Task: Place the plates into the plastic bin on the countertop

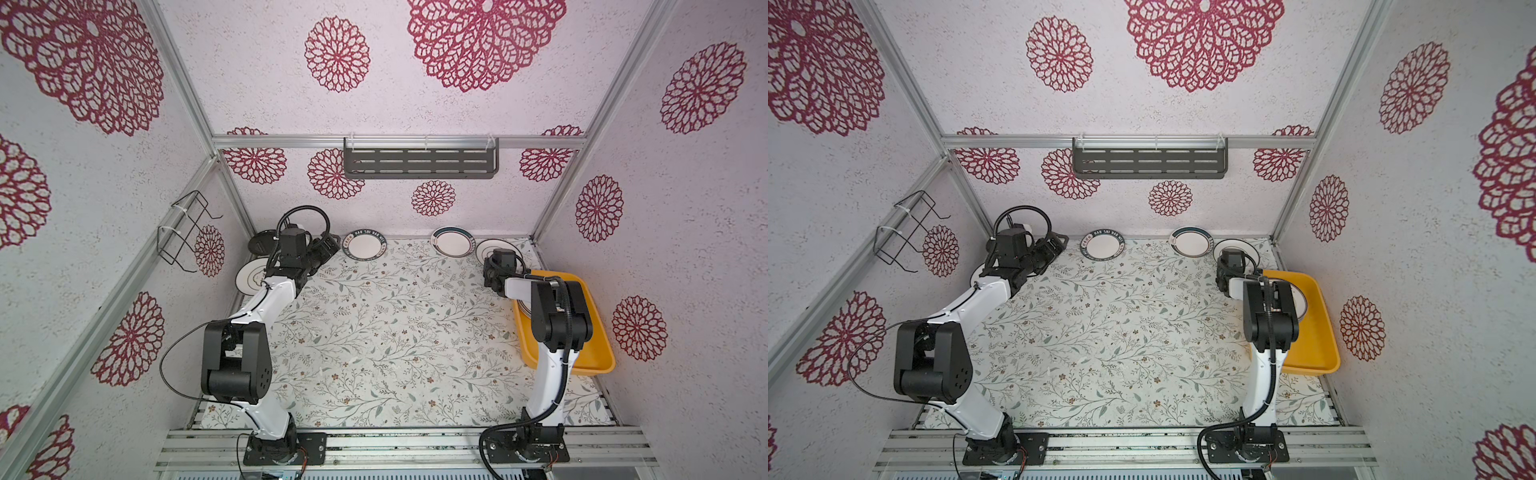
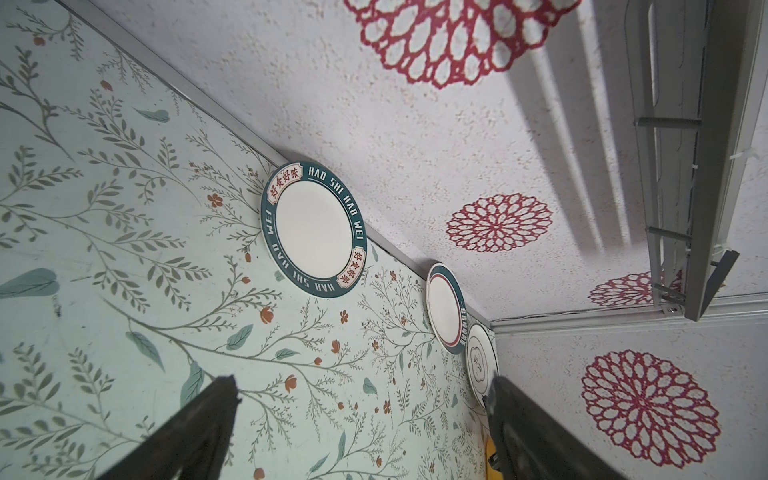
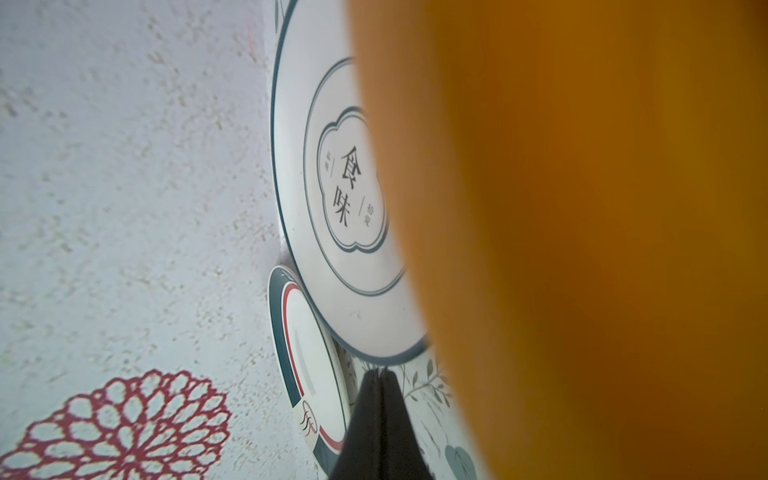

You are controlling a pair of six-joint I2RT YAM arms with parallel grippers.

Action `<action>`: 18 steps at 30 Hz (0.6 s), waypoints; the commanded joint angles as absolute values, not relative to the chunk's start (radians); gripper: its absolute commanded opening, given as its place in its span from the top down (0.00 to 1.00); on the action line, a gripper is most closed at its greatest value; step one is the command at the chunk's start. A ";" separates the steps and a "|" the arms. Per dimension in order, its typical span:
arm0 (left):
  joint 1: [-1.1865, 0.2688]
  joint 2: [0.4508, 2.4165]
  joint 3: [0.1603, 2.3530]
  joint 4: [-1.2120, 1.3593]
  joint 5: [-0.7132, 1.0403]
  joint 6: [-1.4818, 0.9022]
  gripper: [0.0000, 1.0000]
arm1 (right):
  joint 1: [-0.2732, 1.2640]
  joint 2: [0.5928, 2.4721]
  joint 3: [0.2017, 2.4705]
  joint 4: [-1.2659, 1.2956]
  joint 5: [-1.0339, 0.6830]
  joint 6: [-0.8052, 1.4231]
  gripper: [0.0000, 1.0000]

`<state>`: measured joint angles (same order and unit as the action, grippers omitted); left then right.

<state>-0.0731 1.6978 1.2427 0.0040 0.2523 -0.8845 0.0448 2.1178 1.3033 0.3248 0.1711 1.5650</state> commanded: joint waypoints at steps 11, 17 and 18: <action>-0.069 1.630 1.193 0.065 0.256 -0.894 0.03 | 0.060 2.044 1.281 0.268 0.143 1.591 0.78; -0.071 1.631 1.187 0.069 0.260 -0.901 0.03 | 0.060 2.007 1.195 0.289 0.141 1.681 0.54; -0.072 1.633 1.185 0.074 0.262 -0.905 0.03 | 0.060 2.001 1.181 0.302 0.154 1.689 0.53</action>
